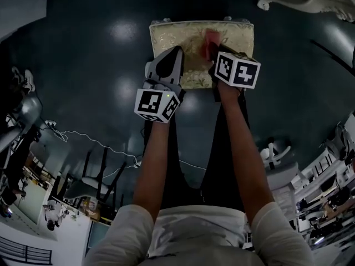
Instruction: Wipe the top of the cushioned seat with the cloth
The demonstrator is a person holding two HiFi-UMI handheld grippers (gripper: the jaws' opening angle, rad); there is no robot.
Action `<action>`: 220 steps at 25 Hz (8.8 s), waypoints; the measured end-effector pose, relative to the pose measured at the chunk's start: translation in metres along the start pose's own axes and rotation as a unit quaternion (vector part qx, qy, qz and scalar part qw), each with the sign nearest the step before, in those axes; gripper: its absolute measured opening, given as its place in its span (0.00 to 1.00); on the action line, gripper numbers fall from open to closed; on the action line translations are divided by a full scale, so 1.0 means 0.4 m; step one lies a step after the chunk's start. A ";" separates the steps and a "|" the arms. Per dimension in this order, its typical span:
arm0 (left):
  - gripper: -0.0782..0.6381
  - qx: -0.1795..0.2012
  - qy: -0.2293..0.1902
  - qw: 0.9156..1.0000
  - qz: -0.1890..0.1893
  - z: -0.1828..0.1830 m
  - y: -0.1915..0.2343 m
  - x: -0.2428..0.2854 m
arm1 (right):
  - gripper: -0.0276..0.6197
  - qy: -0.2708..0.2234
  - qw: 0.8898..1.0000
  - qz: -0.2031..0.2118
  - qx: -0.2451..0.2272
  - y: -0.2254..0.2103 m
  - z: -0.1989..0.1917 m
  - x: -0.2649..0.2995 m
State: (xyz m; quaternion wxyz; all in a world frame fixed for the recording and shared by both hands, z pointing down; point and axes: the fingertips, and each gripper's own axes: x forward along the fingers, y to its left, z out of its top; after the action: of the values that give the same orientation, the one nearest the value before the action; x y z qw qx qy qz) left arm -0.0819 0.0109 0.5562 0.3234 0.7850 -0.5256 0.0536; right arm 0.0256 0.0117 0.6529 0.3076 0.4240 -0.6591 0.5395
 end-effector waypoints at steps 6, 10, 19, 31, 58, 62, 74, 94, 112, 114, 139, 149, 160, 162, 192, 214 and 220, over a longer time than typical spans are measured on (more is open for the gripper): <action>0.13 0.011 0.016 0.999 -0.029 -0.030 -0.094 0.066 | 0.08 -0.015 0.999 -0.028 0.016 -0.137 0.026 -0.068; 0.13 0.017 0.025 0.999 -0.045 -0.045 -0.145 0.098 | 0.08 -0.019 0.998 -0.051 0.008 -0.211 0.040 -0.107; 0.13 0.025 0.037 0.996 -0.073 -0.072 -0.214 0.150 | 0.08 -0.021 0.994 -0.086 0.056 -0.383 0.037 -0.137; 0.13 0.016 0.027 0.998 -0.045 -0.053 -0.156 0.102 | 0.08 -0.055 0.995 -0.068 0.055 -0.330 0.081 -0.177; 0.13 -0.015 -0.004 0.995 0.099 -0.013 0.323 -0.277 | 0.08 0.102 0.989 0.059 -0.087 0.438 -0.225 0.223; 0.13 -0.013 -0.002 0.996 0.087 -0.014 0.292 -0.253 | 0.08 0.090 0.992 0.057 -0.071 0.405 -0.209 0.192; 0.13 -0.001 0.012 0.999 0.036 -0.028 0.125 -0.129 | 0.08 0.062 0.996 0.053 -0.033 0.231 -0.165 0.087; 0.13 0.021 0.051 0.998 -0.038 -0.122 -0.140 0.056 | 0.08 0.001 0.999 -0.023 0.032 -0.184 -0.078 -0.109; 0.13 0.018 0.050 0.997 -0.061 -0.127 -0.200 0.090 | 0.08 -0.009 0.993 -0.099 0.066 -0.404 -0.057 -0.159; 0.13 0.019 0.044 0.997 -0.057 -0.109 -0.182 0.076 | 0.08 -0.026 0.994 -0.088 0.067 -0.376 -0.037 -0.175; 0.13 -0.016 -0.001 0.995 0.097 -0.039 0.281 -0.300 | 0.08 0.105 0.987 0.083 -0.094 0.438 -0.307 0.167; 0.13 -0.009 0.010 0.997 0.076 -0.059 0.231 -0.252 | 0.08 0.094 0.988 0.086 -0.082 0.370 -0.288 0.139; 0.13 0.005 0.029 0.999 0.029 -0.094 0.060 -0.115 | 0.08 0.059 0.996 0.052 -0.038 0.125 -0.226 0.023; 0.13 0.008 0.033 0.999 0.017 -0.100 0.023 -0.090 | 0.08 0.051 0.997 0.043 -0.029 0.077 -0.215 -0.001; 0.13 0.027 0.054 0.998 -0.035 -0.137 -0.175 0.039 | 0.08 -0.002 0.991 -0.126 0.037 -0.409 -0.147 -0.181; 0.13 0.010 0.011 0.997 0.071 -0.021 0.165 -0.241 | 0.08 0.033 0.996 0.084 -0.007 0.292 -0.282 -0.012; 0.13 0.007 0.014 0.995 0.096 -0.027 0.259 -0.344 | 0.08 0.086 0.991 0.097 -0.036 0.428 -0.394 0.106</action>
State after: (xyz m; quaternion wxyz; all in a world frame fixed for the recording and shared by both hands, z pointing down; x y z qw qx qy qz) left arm -0.2288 0.1012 0.5532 0.3191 0.7319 -0.5938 0.0992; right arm -0.1542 0.1651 0.6487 0.3243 0.2985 -0.6877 0.5769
